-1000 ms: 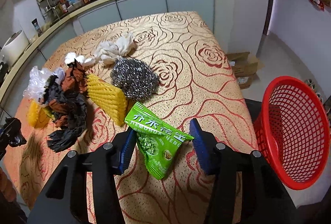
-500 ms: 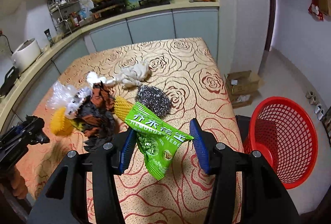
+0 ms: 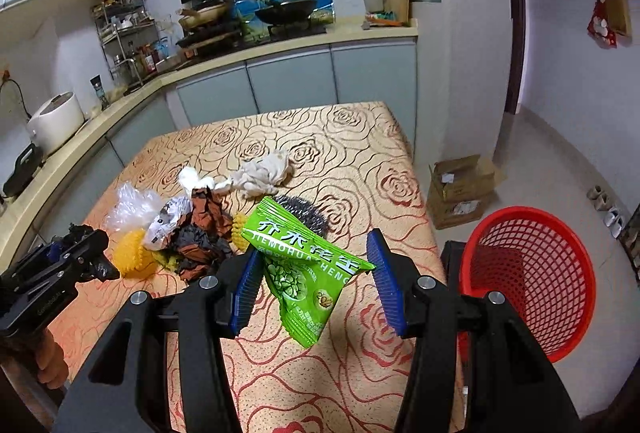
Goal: Collect trash
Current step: 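Carry the black bag and green packet in both tools over the red wastebasket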
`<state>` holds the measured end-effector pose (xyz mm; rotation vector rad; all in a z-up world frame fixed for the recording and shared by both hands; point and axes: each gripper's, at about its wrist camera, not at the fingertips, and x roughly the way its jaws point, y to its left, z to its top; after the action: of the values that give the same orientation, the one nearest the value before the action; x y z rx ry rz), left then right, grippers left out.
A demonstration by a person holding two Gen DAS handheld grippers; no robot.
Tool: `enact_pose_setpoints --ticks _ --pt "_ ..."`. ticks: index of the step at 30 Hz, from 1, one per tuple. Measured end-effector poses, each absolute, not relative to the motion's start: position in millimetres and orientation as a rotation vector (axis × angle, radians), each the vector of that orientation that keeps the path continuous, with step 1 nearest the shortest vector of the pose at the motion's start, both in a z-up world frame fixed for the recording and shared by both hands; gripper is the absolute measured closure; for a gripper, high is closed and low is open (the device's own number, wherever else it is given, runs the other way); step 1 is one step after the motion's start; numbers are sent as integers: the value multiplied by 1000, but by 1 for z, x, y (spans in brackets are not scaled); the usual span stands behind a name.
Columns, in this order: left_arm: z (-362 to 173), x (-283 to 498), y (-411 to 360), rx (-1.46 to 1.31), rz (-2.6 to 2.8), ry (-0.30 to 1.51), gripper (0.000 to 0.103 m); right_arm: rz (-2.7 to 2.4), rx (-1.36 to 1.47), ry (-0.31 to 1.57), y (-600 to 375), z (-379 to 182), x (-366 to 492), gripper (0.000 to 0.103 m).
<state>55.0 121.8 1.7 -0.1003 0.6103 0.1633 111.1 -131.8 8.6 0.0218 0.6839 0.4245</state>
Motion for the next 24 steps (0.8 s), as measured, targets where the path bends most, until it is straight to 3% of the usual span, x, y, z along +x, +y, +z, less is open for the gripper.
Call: enact_pose_setpoints --ticks 24 --pt "25 101 46 -48 -5 565 66 301 85 650 -191 21 118 53"
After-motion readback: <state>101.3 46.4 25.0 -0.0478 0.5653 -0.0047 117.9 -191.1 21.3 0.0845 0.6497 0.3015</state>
